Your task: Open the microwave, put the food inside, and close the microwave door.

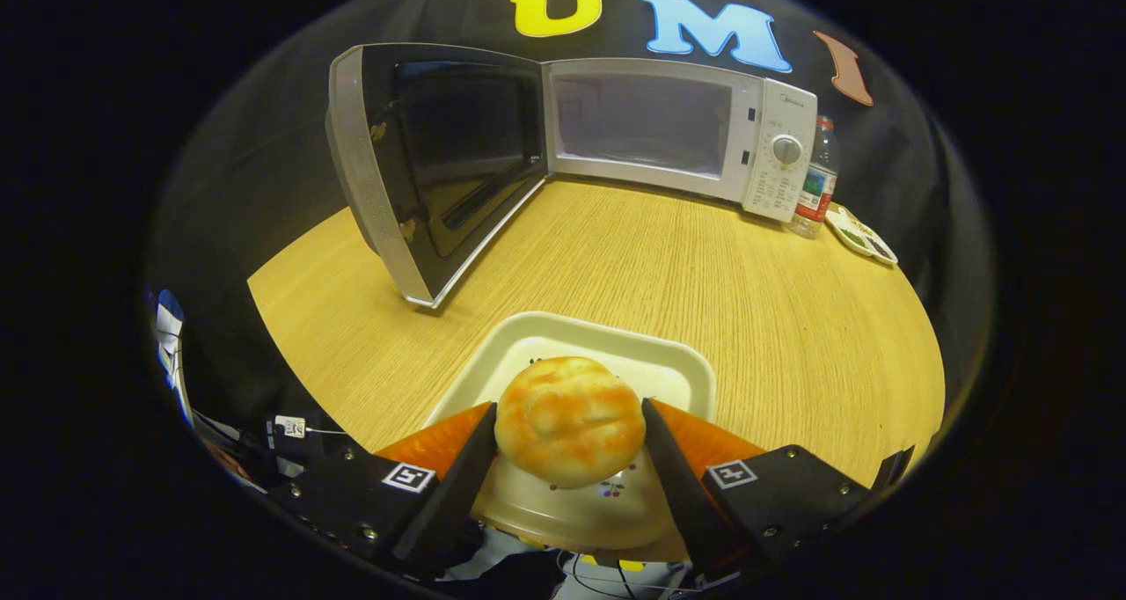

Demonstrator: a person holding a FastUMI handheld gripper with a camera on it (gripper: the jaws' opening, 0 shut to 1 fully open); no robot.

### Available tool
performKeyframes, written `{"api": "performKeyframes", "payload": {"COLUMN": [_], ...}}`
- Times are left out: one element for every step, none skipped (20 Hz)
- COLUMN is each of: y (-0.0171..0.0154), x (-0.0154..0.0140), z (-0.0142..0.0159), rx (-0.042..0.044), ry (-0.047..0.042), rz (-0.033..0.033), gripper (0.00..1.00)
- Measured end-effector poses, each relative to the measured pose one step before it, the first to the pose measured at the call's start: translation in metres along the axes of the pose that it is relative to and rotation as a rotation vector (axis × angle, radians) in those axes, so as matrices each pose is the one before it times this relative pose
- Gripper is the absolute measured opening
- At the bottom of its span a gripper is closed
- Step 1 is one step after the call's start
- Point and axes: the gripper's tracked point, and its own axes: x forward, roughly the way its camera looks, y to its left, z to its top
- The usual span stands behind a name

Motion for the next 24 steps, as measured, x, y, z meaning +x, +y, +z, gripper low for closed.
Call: {"api": "performKeyframes", "payload": {"y": [-0.00026,0.00029,0.0013,0.0013,0.00478,0.00163,0.00319,0.00097,0.00162,0.00035,0.00043,-0.00099,-0.00003,-0.00016,0.00032,0.0004,0.00004,-0.00001,0.00089,0.00121,0.00048,0.00061,0.00009,0.00056], "x": [0.00065,0.0005,-0.00108,-0.00004,-0.00138,-0.0032,-0.00366,-0.00334,-0.00159,-0.00113,0.00001,0.00153,0.00348,0.00321,0.00378,0.00386,0.00449,0.00509,0.00571,0.00598,0.00699,0.00715,0.00903,0.00851], "z": [0.00206,0.00014,-0.00033,0.00045,-0.00003,0.00738,0.00763,0.01099,0.01097,0.01329,0.01289,0.01453,0.01256,0.01279,0.01165,0.01168,0.01047,0.01119,0.00906,0.00946,0.00696,0.00726,0.00584,0.00579], "rx": [-0.00033,-0.00425,0.00006,0.00724,0.01169,0.01648,0.01609,0.01948,0.02034,0.01731,0.01266,0.01207,0.01008,0.01105,0.00956,0.00998,0.00719,0.00465,0.00715,0.00766,0.00726,0.00617,0.00492,0.00477], "ry": [-0.00216,0.00498,-0.00124,0.00261,0.0063,-0.01764,-0.01932,-0.02164,-0.02385,-0.0248,-0.02548,-0.02739,-0.02378,-0.0248,-0.02433,-0.02119,-0.02209,-0.02264,-0.02144,-0.02139,-0.01806,-0.01559,-0.01717,-0.01377], "rz": [-0.00513,-0.00233,-0.00047,0.00111,0.01412,0.00203,0.00212,0.00032,-0.00118,-0.00347,-0.00617,-0.00938,-0.00466,-0.00668,-0.00626,-0.0058,-0.01031,-0.01057,-0.00711,-0.0063,-0.00557,-0.00495,-0.00595,-0.00483], "gripper": [0.93,0.91,0.84,0.82,0.76,0.76,0.76,0.76,0.76,0.76,0.76,0.76,0.76,0.76,0.76,0.76,0.76,0.76,0.76,0.76,0.76,0.76,0.76,0.76]}}
